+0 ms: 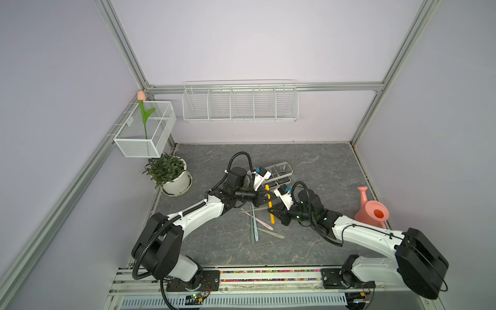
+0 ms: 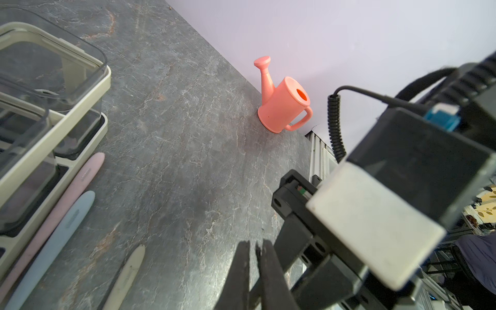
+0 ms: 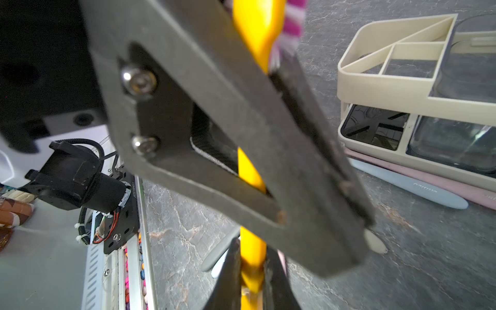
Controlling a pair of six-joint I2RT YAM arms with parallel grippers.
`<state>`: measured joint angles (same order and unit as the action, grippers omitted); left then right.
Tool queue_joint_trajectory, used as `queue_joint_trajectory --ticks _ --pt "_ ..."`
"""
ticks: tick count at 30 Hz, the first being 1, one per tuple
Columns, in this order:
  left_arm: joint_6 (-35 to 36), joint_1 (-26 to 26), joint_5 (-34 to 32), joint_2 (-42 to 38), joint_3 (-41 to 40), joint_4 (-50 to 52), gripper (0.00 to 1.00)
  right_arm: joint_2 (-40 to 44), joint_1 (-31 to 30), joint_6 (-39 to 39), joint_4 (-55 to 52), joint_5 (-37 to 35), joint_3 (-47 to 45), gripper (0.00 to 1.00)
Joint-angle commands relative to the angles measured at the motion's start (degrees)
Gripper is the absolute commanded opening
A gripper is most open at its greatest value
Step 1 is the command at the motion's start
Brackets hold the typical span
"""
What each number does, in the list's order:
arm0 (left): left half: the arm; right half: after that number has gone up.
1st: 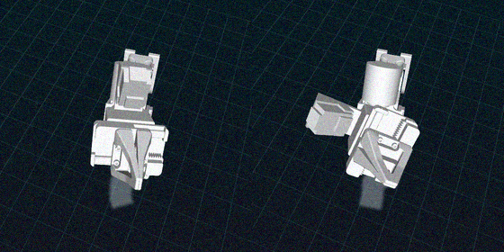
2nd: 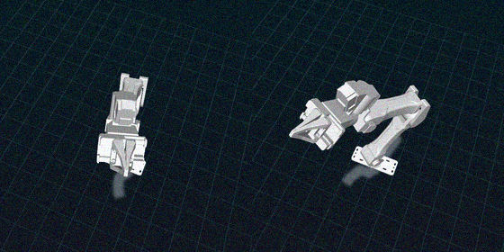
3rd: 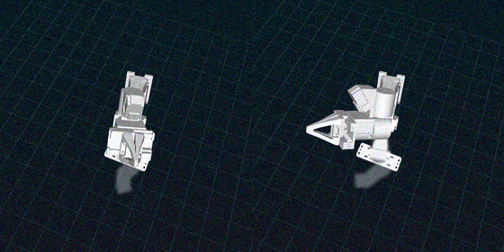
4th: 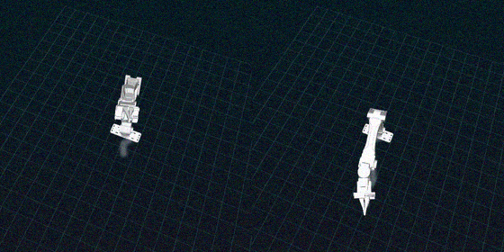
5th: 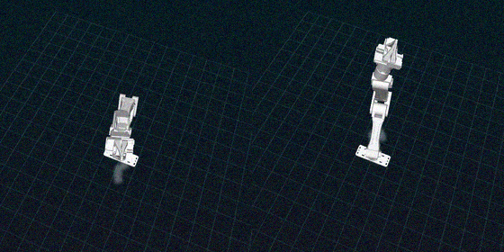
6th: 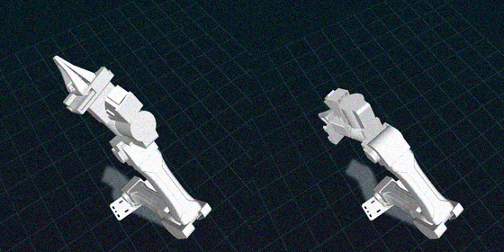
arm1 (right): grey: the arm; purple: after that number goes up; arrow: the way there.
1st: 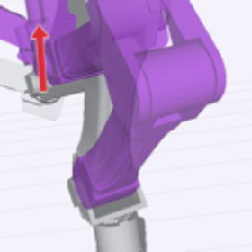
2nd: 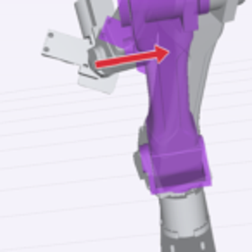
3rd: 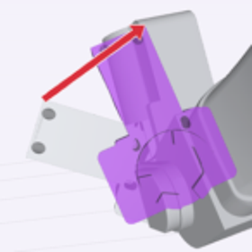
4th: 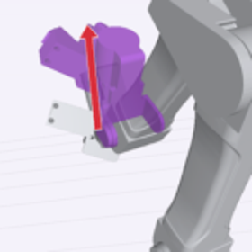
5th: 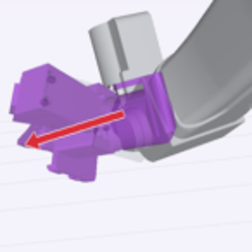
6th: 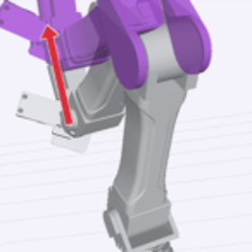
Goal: Place the toothbrush into the toothbrush holder
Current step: Pick up the toothbrush from the center of the board.
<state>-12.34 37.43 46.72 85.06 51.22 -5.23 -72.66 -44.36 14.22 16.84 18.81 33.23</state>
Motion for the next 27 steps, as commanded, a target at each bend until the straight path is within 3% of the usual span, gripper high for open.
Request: queue_joint_trajectory --ticks 1,9,12,15,25,27 --pt "-0.35 0.89 -2.44 -1.84 -0.5 -2.02 0.15 1.23 -0.02 2.0 2.65 -2.44 0.01 0.07" --pt "-2.93 0.89 -5.38 -5.4 -3.49 -6.62 0.33 2.79 -0.09 3.62 3.37 -5.89 -1.07 0.07" --pt "-3.17 0.91 -6.34 -5.98 -3.91 -6.94 0.34 2.88 -0.1 3.77 3.55 -6.06 -1.0 0.07" --pt "-3.22 0.89 -7.38 -6.24 -4.54 -7.76 0.3 2.88 -0.19 3.79 3.7 -6.06 -1.07 0.07" --pt "-5.6 0.89 -5.96 -3.67 -4.11 -10.74 0.0 3.14 -0.3 4.03 4.01 -6.34 -1.46 0.07" --pt "-5.74 0.89 -6.22 -3.78 -4.17 -10.93 0.0 3.13 -0.3 4.03 4.07 -6.41 -1.59 0.07"
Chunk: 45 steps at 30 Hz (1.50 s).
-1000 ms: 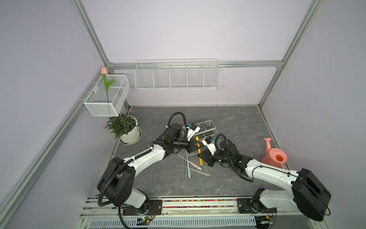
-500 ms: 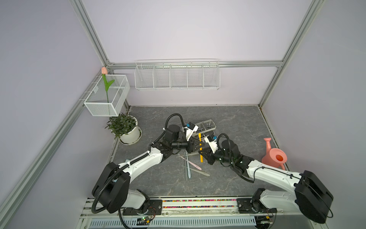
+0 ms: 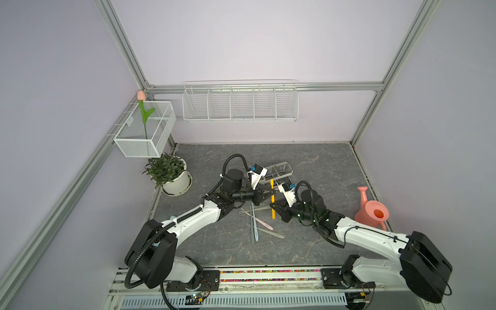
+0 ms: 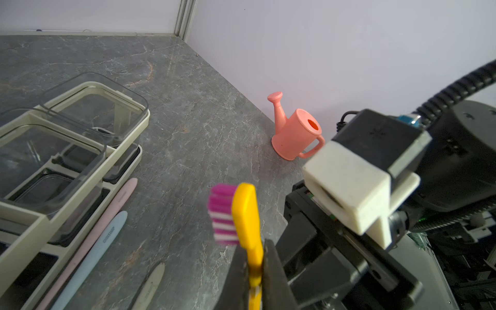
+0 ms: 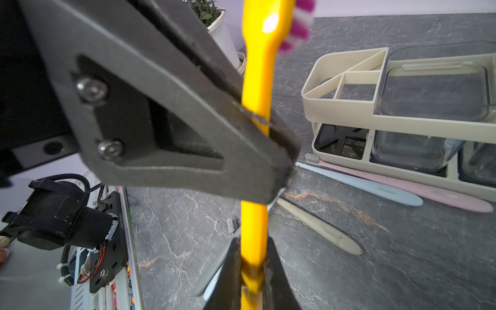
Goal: Place the toothbrush into the toothbrush holder
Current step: Pick up the toothbrush from the center of the board.
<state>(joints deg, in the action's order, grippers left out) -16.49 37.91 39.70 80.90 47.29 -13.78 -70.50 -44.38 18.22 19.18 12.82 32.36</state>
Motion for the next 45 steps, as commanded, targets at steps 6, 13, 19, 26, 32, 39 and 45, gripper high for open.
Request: queue_joint_trajectory --ticks 6,13,19,26,32,39,45 --pt "-1.13 0.41 -0.04 -0.52 -0.31 -2.08 0.0 0.98 -0.36 -0.06 1.58 -0.69 -0.98 0.07" --pt "0.56 0.41 0.22 -2.55 -0.09 -1.34 0.0 0.98 -0.36 -0.2 0.68 -0.62 -1.17 0.07" --pt "0.02 0.41 -0.12 -2.85 0.19 -1.68 0.0 1.15 -0.4 -0.34 0.54 1.64 -0.74 0.13" --pt "1.79 0.41 -3.48 -4.6 1.01 2.09 0.0 4.88 -0.19 -0.86 -0.47 0.82 -2.13 0.74" --pt "1.6 0.41 -6.18 -7.37 0.64 3.57 0.0 9.59 1.76 2.35 -0.07 2.65 -6.6 0.98" --pt "4.41 0.41 -10.2 -9.0 2.47 8.96 0.0 9.77 7.62 7.24 -3.45 2.26 -8.17 0.97" --pt "4.53 0.41 -17.62 -10.42 2.82 9.08 0.0 12.28 9.89 3.09 -15.75 -6.49 -4.2 0.95"
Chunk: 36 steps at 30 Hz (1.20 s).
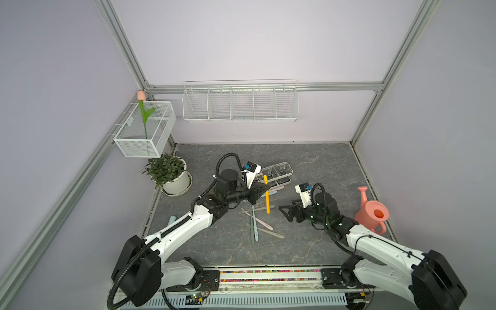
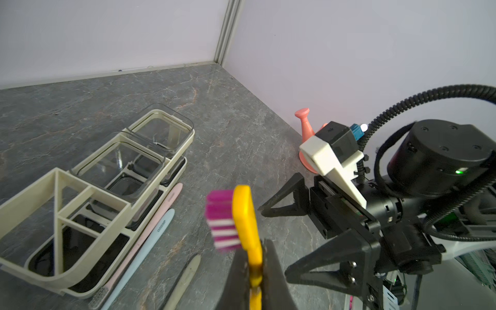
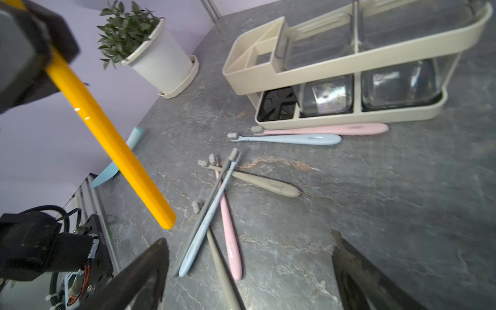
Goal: Place the toothbrush into the toothbrush holder
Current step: Pick up the toothbrush from the center of the board, then place the toothbrush in the toothbrush holder.
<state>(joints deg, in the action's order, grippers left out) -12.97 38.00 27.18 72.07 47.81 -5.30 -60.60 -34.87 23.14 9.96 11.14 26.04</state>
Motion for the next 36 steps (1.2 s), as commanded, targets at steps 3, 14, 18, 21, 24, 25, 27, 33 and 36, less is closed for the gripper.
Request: queue_joint_trajectory --ticks 3,14,18,21,24,25,27,33,36 --pt "1.03 0.32 -10.12 -1.65 2.28 -0.61 0.0 6.26 0.41 -4.24 -11.59 -7.64 3.3 0.93" --pt "6.26 0.32 -19.64 -1.68 5.19 -7.56 0.0 30.51 0.44 -2.92 -19.85 -17.16 -5.67 0.89" --pt "9.4 0.37 -23.7 -3.85 3.99 -8.19 0.0 35.69 0.43 -0.29 -20.69 -16.8 -8.34 0.89" --pt "11.19 0.32 -29.73 -4.94 3.29 -7.54 0.0 34.06 0.48 -0.15 -24.81 -18.69 -5.94 0.89" --pt "13.18 0.33 -34.25 -5.92 2.11 -7.63 0.0 29.4 0.45 -1.28 -28.16 -19.79 -2.01 0.89" --pt "13.45 0.32 -35.21 -6.22 1.63 -7.7 0.0 27.31 0.45 -1.36 -29.47 -20.3 -0.39 0.89" --pt "14.36 0.32 -35.47 -6.73 0.55 -8.62 0.0 23.68 0.55 -0.79 -31.58 -21.49 2.22 0.89" --pt "15.53 0.37 -38.16 -5.82 -0.74 -11.84 0.0 18.01 0.9 -0.41 -30.74 -19.81 4.28 0.89" --pt "16.63 0.32 -38.81 -3.97 0.47 -12.58 0.0 16.98 1.06 -0.91 -30.34 -19.65 4.32 0.89"
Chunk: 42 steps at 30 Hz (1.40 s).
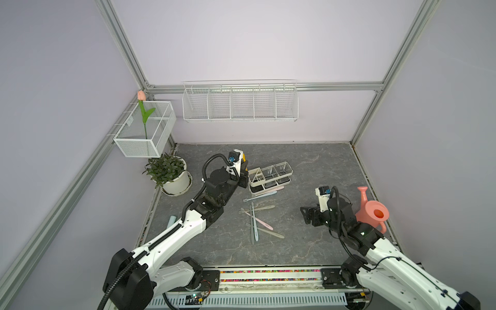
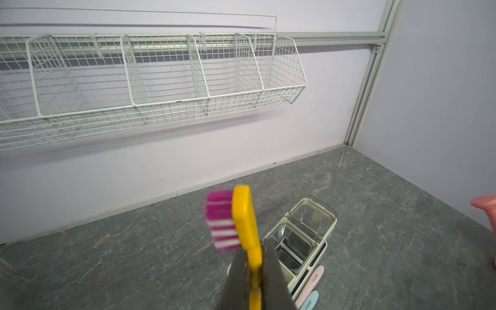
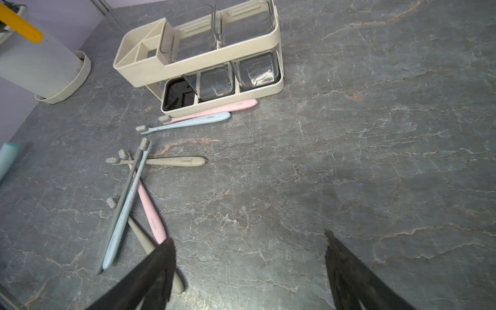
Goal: Place the toothbrush into the toothbrush holder
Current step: Place the toothbrush in the toothbrush holder.
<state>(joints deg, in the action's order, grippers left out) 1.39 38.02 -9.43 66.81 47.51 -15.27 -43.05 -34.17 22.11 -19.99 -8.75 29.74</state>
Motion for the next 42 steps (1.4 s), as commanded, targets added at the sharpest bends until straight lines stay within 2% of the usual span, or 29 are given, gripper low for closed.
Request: queue_joint_trajectory --ticks 1,10,14,23,42 --pt "2.92 0.3 -2.44 2.04 1.21 -2.75 0.0 -1.0 0.46 0.28 -0.48 -0.01 0.56 0.89" --pt "4.34 0.3 -2.54 6.55 2.14 -9.18 0.0 -4.48 2.2 3.12 5.28 1.94 -1.52 0.89" --pt "3.86 0.3 -4.62 10.85 3.19 -12.32 0.0 -7.93 3.98 2.51 5.58 1.56 -0.1 0.89" --pt "4.92 0.24 -3.71 21.68 5.54 -19.13 0.0 -11.61 6.89 0.93 7.16 3.33 1.01 0.89" --pt "3.57 0.22 -4.45 30.8 4.83 -25.08 0.0 -13.07 10.67 0.7 8.9 5.94 -0.55 0.89"
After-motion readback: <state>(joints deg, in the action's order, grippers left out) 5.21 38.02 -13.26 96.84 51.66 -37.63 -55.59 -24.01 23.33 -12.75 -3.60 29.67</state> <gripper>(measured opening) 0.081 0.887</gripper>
